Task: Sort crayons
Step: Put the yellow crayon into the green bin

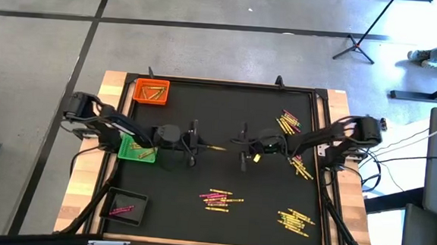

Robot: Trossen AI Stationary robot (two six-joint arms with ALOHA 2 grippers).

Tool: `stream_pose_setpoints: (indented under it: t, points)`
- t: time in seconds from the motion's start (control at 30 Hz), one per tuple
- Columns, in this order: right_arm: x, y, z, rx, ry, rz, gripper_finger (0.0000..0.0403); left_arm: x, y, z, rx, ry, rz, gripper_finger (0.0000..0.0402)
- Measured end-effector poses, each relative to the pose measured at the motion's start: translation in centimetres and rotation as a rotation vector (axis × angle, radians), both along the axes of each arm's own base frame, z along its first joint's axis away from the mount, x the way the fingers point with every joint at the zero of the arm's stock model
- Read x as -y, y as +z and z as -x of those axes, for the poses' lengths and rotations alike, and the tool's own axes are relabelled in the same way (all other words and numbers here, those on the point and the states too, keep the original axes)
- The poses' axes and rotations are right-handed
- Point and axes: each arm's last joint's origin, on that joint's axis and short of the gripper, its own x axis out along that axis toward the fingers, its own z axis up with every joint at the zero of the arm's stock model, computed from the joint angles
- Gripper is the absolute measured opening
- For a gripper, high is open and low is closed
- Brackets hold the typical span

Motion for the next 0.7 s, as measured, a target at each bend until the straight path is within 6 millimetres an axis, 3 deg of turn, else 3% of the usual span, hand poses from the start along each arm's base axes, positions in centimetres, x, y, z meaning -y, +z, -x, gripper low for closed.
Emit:
stream_pose_setpoints:
  t: [0.17, 0.53, 0.7]
  points:
    - [0.0, 1.5, 1.4, -0.084, 0.004, -0.007, 0.0197, 0.8, 0.7, 1.7, -0.146, 0.053, -0.005, 0.0004]
    - [0.0, 1.5, 2.1, -0.159, -0.006, -0.038, 0.0200, 1.6, 5.9, 6.3, -0.482, 0.110, 0.140, 0.0005]
    - [0.1, 1.5, 2.1, -0.161, -0.028, -0.031, 0.0200, 2.3, 9.5, 7.6, -0.648, 0.155, 0.182, 0.0006]
